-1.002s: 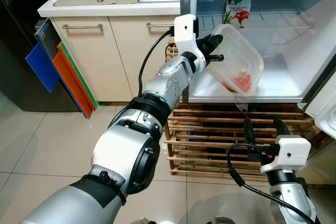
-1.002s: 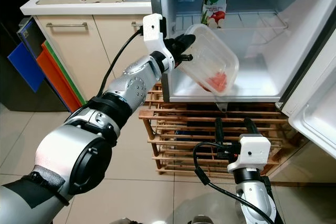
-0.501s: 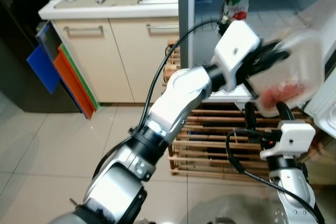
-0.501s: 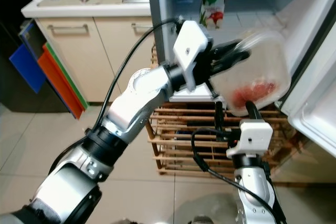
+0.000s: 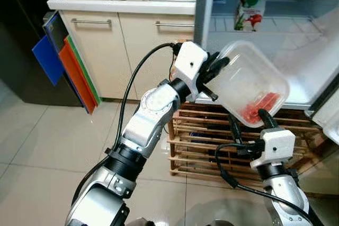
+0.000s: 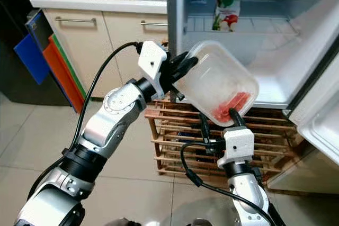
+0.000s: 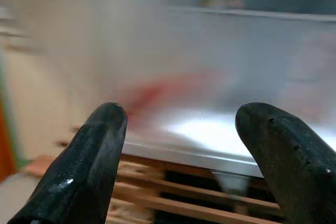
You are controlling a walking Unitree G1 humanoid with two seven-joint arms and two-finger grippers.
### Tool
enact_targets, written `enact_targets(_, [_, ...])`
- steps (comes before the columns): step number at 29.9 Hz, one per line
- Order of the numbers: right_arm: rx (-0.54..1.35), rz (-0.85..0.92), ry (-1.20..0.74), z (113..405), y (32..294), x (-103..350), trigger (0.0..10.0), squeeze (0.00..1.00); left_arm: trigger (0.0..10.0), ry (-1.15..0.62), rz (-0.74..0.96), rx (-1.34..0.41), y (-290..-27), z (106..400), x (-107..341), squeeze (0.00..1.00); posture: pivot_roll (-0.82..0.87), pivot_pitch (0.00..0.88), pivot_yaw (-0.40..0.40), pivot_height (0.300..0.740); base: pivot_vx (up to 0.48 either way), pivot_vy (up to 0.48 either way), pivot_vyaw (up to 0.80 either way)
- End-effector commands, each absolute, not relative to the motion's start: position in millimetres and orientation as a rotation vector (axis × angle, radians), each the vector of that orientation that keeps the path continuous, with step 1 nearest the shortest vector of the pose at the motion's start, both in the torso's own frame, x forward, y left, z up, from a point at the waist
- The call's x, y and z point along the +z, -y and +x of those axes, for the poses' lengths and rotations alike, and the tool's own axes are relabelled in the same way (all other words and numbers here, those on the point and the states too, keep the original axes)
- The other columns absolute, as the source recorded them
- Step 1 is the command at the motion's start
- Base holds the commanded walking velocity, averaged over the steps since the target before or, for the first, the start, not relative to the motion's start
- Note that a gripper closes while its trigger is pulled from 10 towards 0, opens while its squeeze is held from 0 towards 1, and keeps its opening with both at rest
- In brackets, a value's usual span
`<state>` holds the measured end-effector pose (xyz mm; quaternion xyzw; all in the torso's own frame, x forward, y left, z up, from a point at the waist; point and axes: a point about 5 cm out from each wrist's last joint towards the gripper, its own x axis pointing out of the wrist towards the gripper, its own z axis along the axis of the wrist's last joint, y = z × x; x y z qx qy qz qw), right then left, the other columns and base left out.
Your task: Restocking fridge
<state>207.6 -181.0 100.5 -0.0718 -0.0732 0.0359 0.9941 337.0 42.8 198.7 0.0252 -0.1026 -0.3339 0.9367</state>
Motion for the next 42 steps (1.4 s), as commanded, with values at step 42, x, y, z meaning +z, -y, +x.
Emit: enact_targets(42, [-0.183, -0.090, 0.251, 231, 215, 116, 10.0, 0.00, 10.0, 0.197, 0.330, -0.100, -158, 293, 116, 0.00, -0.15, 0.000, 0.047, 0.740, 0.000, 0.000, 0.00])
